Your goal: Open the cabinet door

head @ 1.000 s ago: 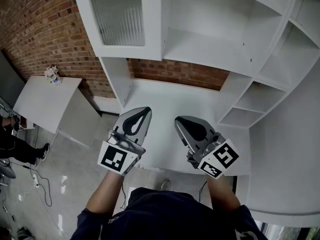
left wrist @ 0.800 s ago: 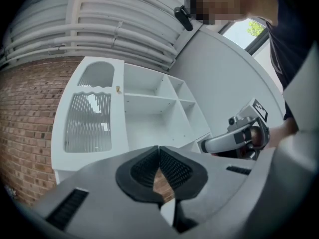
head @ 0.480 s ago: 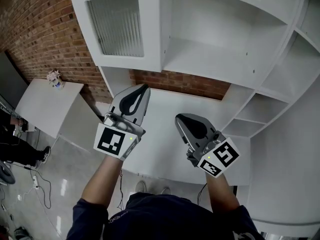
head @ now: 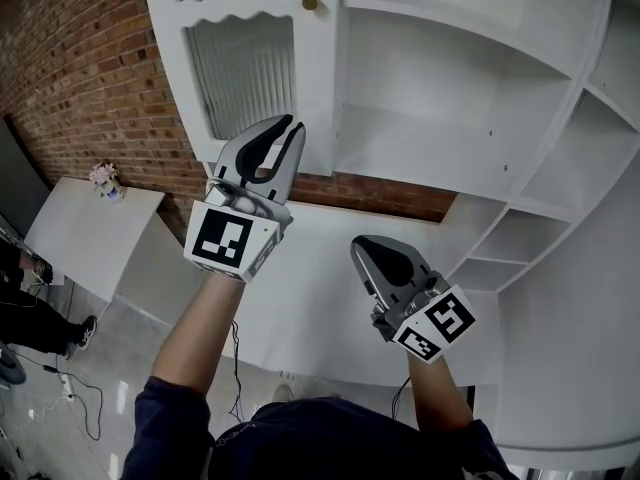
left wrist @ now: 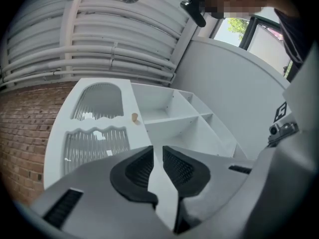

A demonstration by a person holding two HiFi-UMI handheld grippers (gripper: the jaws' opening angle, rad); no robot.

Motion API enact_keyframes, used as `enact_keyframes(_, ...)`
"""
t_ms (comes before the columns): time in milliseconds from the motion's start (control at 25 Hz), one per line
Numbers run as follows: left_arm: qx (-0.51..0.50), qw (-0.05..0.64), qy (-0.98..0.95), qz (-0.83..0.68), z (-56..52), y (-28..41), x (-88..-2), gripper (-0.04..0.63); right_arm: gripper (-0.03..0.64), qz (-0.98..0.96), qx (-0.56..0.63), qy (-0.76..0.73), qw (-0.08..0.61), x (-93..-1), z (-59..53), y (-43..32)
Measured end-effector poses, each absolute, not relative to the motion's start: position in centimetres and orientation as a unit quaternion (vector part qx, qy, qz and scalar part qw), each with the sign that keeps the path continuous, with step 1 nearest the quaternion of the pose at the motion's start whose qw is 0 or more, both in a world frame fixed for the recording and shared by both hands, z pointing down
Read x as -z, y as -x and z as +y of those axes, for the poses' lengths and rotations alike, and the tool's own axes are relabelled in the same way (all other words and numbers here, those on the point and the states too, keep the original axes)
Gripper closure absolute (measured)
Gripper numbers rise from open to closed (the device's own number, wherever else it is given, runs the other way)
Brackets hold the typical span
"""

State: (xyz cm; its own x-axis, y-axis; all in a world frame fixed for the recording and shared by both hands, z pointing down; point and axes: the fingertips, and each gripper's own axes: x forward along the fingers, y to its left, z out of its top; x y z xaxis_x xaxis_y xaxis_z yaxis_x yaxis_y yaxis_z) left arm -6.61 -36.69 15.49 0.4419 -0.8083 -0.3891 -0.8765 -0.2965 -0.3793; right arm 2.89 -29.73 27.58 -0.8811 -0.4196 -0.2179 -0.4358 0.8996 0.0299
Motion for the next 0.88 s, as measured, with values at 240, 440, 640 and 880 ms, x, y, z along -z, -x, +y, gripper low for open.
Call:
enact_keyframes(240,-0.076,0.32,0.795,0.509,-38.1,6.3,-10.5,0.502,0.597,0.965,-0.055,0.235,0.105,-26.2,-30.5,-2.4)
enact_keyframes(440,-0.069,0.349,0.78,0.515,-39.8,5.8,-7.1,0.45,0.597,0.961,-0.068,0.246,0.109,-24.8,-31.2,-2.2)
enact_keyframes(640,-0.066,0.374,0.759,0.528,-41.5,6.0,-3.4,0.408,0.597,0.959,-0.065,0.253,0.105,-25.1,-31.6,-2.2)
enact_keyframes(880,-0.047,0.393,0.753,0.526,-42.7,5.5,-1.3,0.41,0.597,0.956,-0.084,0.259,0.109,-23.5,-32.2,-2.4)
